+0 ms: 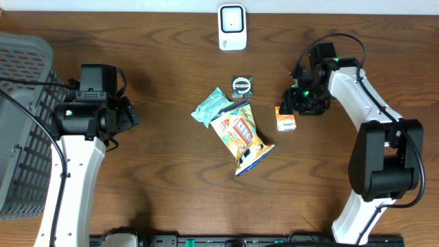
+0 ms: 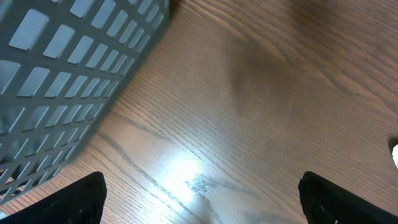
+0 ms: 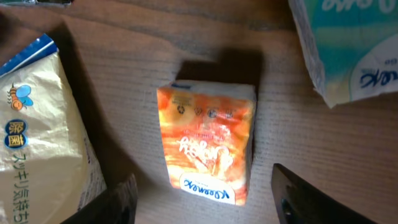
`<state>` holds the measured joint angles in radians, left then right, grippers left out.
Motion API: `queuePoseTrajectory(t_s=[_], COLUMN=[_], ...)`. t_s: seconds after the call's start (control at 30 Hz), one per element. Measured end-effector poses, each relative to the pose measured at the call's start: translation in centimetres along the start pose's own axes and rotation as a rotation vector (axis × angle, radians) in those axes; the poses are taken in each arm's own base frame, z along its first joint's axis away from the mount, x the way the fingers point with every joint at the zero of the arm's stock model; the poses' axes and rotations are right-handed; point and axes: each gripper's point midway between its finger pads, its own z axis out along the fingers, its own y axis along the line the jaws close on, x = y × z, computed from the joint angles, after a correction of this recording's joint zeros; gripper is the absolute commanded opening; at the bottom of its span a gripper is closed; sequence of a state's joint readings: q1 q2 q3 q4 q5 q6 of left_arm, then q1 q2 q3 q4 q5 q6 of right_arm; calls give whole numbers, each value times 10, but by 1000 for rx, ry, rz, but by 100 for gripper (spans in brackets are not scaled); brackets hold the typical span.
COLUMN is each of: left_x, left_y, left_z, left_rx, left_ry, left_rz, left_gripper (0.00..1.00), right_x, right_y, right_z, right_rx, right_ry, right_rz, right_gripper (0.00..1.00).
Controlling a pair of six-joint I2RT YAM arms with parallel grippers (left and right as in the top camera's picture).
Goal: Scan the item barcode
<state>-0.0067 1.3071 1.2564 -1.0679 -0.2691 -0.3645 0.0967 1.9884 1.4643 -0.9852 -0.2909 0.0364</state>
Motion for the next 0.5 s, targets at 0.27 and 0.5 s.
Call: queuePoseTrajectory(t_s=[0.27, 0.5], left_x=[0, 0], left_y=[0, 0], left_z=[0, 0], left_rx=[0, 0], left_ry=[0, 0], left_rz=[0, 0], left_gripper=[98, 98], right_x=[8, 10], right_y=[-8, -5], right_z=[29, 38], right_rx=[-6, -41], right_ry=[-20, -40], right_rz=[1, 30], right_gripper=[50, 9])
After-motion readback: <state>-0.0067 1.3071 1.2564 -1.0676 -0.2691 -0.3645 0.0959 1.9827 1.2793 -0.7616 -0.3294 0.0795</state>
